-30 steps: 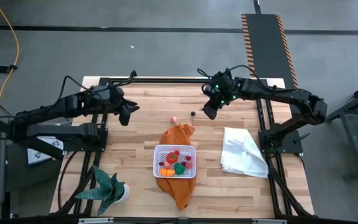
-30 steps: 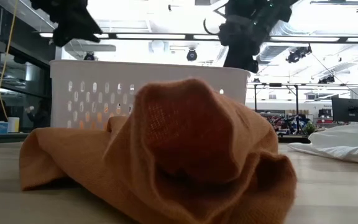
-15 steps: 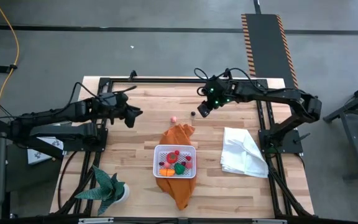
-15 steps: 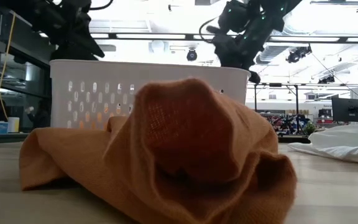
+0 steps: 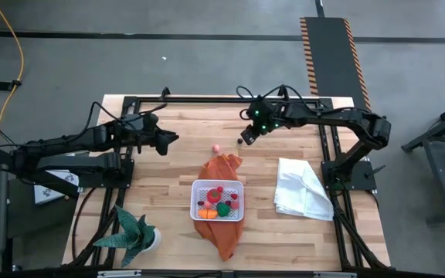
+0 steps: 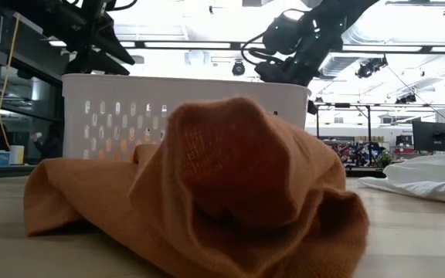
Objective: Pick and placing Produce into tupperware
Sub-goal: Put the black berry into the white basket
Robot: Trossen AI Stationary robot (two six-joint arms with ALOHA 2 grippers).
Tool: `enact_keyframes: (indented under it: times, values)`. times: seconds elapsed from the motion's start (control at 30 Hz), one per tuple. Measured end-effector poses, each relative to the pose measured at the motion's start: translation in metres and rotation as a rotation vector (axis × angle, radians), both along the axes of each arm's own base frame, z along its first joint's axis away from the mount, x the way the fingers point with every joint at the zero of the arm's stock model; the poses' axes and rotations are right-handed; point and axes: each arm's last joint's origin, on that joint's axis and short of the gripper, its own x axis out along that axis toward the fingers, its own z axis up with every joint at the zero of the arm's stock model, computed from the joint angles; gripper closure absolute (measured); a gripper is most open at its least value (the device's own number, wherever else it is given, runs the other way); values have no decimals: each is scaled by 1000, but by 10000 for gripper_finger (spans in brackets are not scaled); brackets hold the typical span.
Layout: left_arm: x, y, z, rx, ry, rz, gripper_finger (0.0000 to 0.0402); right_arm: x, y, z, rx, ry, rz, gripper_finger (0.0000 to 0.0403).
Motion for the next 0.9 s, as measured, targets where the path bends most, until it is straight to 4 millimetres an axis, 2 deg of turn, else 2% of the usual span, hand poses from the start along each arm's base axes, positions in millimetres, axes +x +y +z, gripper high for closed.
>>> enact_keyframes:
  times: [0.23, 0.43, 0.63, 0.77, 0.9]
  values:
    - [0, 0, 0, -36, -21, 33, 291, -4, -7, -1, 146, -32, -234, 300]
    - [0, 0, 0, -41, -23, 32, 291, -5, -15, -9, 264, -34, -306, 300]
    - [0, -1, 0, -43, -21, -8, 291, 19, -11, -11, 291, -117, -267, 300]
    - [1, -2, 0, -32, -12, -81, 291, 34, -13, -1, 218, -39, -163, 300]
    - [1, -4, -1, -11, 12, -149, 291, 49, -18, 9, 107, 139, -26, 300]
